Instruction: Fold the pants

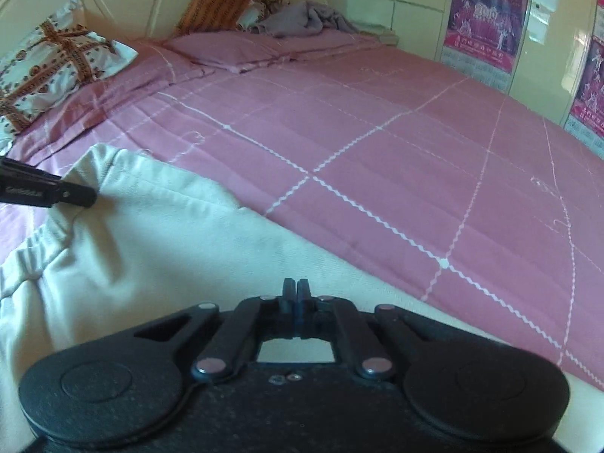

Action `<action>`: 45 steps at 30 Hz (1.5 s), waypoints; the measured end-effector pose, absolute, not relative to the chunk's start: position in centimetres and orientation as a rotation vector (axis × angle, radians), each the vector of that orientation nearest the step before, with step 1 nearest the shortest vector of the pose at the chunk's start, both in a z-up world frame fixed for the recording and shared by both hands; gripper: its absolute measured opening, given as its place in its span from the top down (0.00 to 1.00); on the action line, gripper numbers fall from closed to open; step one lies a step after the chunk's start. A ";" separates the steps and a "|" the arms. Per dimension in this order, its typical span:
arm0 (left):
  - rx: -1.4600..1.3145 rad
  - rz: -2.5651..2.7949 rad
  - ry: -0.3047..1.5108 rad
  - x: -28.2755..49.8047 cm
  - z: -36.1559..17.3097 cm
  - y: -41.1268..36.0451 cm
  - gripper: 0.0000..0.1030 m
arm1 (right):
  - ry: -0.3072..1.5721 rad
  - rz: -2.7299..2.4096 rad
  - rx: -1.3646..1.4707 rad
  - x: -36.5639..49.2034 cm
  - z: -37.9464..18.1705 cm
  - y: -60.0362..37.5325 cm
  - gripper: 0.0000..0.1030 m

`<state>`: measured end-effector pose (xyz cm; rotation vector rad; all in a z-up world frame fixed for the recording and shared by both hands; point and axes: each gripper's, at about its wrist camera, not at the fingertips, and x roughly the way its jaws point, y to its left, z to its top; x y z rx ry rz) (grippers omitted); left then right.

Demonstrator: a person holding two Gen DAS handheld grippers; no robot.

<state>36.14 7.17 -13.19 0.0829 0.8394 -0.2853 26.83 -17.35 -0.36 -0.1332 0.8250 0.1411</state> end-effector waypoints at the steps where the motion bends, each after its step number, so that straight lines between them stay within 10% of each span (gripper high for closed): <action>1: 0.102 -0.294 0.833 35.5 -13.1 7.1 0.84 | 0.822 0.158 -0.147 25.6 0.0 -17.0 1.00; 3: 0.134 -0.300 0.828 34.9 -13.1 6.7 0.84 | 0.828 0.169 -0.198 24.2 0.0 -16.4 0.94; 7: 0.113 -0.298 0.832 34.4 -13.1 6.4 0.84 | 0.823 0.127 -0.197 26.2 -0.2 -17.7 0.52; 15: 0.138 -0.309 0.848 34.9 -14.3 6.9 0.84 | 0.897 0.136 -0.314 33.1 -3.2 -18.7 0.37; 17: 0.143 -0.287 0.849 36.2 -14.5 6.7 0.84 | 0.945 0.180 -0.280 34.3 -4.0 -19.6 0.43; 19: 0.141 -0.265 0.854 37.1 -14.9 6.4 0.84 | 0.962 0.237 -0.207 34.3 -3.7 -20.0 0.89; 21: 0.132 -0.253 0.858 37.0 -15.3 6.4 0.84 | 0.935 0.226 -0.251 33.3 -3.4 -19.1 0.93; 37: 0.034 -0.246 0.967 24.6 -13.0 12.9 0.84 | 0.864 0.352 -0.120 8.9 0.1 -12.1 0.98; 41: -0.112 -0.234 1.083 22.1 -12.9 15.5 0.83 | 0.922 0.249 -0.033 7.2 -2.7 -11.2 0.85; 42: -0.146 -0.236 1.091 21.4 -12.6 16.0 0.81 | 0.917 0.223 0.010 6.8 -2.3 -11.2 0.79; 45: -0.241 -0.222 1.065 19.6 -11.7 17.2 0.18 | 0.889 0.172 0.112 5.5 -1.1 -12.1 0.67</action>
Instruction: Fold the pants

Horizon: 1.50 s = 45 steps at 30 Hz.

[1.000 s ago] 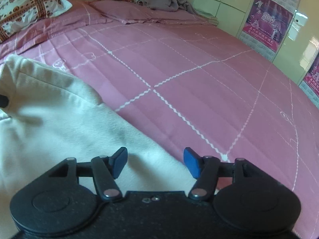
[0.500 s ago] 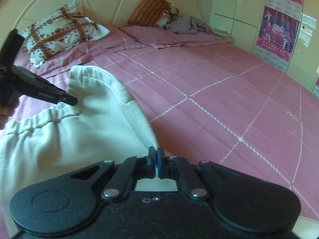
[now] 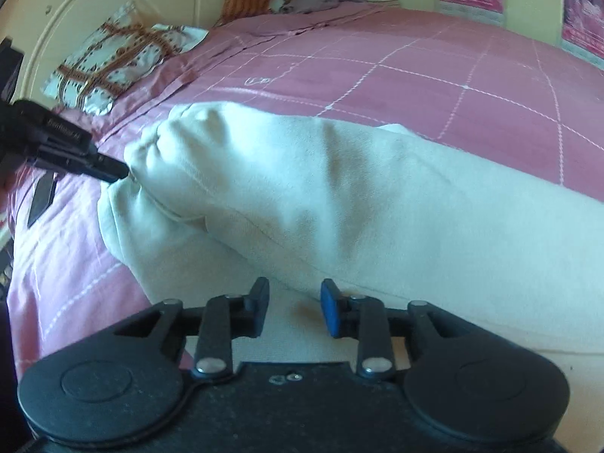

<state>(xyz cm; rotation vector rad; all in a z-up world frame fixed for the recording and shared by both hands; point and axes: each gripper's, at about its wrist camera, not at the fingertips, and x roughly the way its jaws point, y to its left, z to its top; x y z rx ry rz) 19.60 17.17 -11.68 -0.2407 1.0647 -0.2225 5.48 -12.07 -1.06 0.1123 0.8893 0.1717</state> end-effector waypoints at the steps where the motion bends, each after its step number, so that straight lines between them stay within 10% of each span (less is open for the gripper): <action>1: -0.279 -0.214 1.027 19.1 -11.3 17.5 0.11 | 0.886 0.150 0.135 5.1 -0.8 -12.5 0.67; 7: -0.537 -0.261 1.070 19.7 -12.4 16.7 0.13 | 0.908 0.057 0.236 3.1 -1.6 -14.3 0.63; 11: -0.662 -0.234 1.155 20.2 -16.0 15.7 0.50 | 0.911 0.021 0.311 1.9 -1.9 -14.8 0.63; 21: -0.731 -0.131 1.067 21.7 -18.9 14.7 0.53 | 0.940 -0.056 0.516 2.2 -3.0 -16.4 0.63; 24: -0.702 -0.141 1.037 21.4 -18.1 14.4 0.86 | 0.921 -0.099 0.598 3.0 -3.2 -17.3 0.63; 30: -0.658 -0.170 1.019 21.6 -16.9 14.7 0.89 | 0.842 -0.254 0.837 4.1 -4.9 -20.3 0.71; 34: -0.638 -0.184 0.997 21.3 -15.4 15.7 0.91 | 0.821 -0.351 0.866 4.8 -5.4 -20.7 0.94; 45: -0.480 -0.195 1.006 18.7 -15.3 21.6 0.91 | 0.802 -0.081 0.530 0.6 0.8 -13.1 0.95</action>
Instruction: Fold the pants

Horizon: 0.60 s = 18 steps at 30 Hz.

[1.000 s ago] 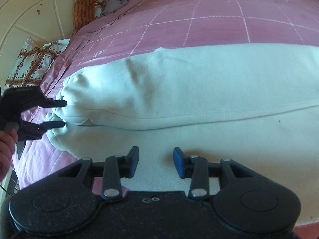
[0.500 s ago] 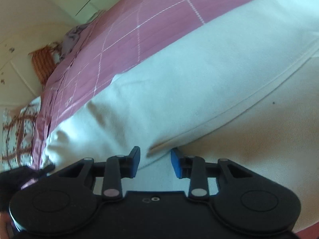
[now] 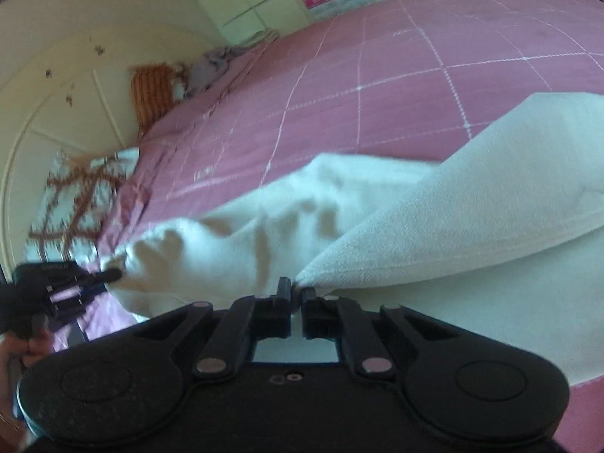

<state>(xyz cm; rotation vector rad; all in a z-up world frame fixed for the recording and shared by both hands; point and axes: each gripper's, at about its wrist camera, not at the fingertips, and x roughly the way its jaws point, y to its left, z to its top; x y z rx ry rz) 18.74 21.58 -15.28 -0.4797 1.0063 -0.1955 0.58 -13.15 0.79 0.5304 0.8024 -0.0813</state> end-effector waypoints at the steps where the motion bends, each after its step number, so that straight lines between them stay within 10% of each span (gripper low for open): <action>1: -0.461 -0.173 1.029 18.6 -16.6 21.6 0.91 | 0.844 -0.091 0.493 1.0 -0.3 -12.6 0.95; 18: -0.364 -0.167 0.953 14.7 -12.4 20.4 0.81 | 0.893 -0.185 0.477 -0.4 -2.0 -13.2 0.71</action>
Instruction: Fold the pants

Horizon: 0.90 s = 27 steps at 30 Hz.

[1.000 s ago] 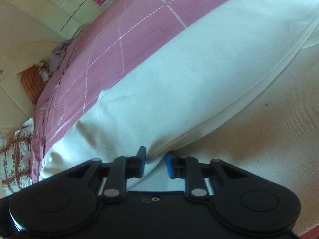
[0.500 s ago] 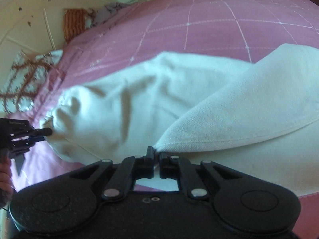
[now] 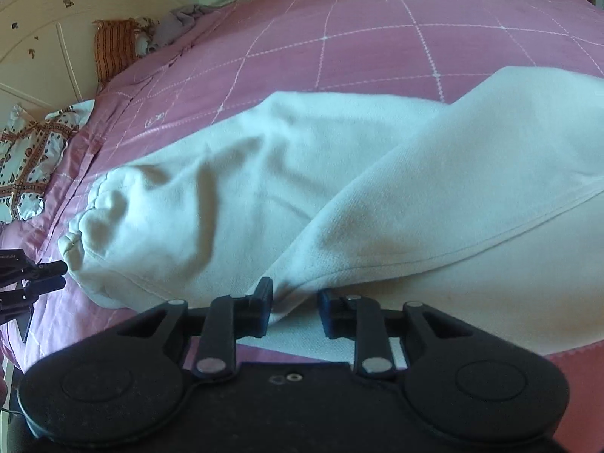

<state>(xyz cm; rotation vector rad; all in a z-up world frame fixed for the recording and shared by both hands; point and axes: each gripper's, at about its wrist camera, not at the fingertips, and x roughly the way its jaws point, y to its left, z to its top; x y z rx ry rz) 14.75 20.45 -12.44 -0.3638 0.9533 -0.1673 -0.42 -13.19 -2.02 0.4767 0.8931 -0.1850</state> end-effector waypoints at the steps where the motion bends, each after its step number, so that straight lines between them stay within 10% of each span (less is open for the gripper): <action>1: -0.334 -0.191 0.937 14.2 -11.6 19.6 0.80 | 0.883 -0.187 0.478 -0.9 -1.7 -13.6 0.67; 13: 0.187 -0.306 0.971 9.6 -15.2 3.4 0.26 | 0.828 -0.386 0.657 -9.1 -2.0 -22.2 0.57; 27: 0.170 -0.301 0.995 9.5 -16.0 3.2 0.22 | 0.686 -0.548 0.947 -6.6 -5.2 -31.2 0.58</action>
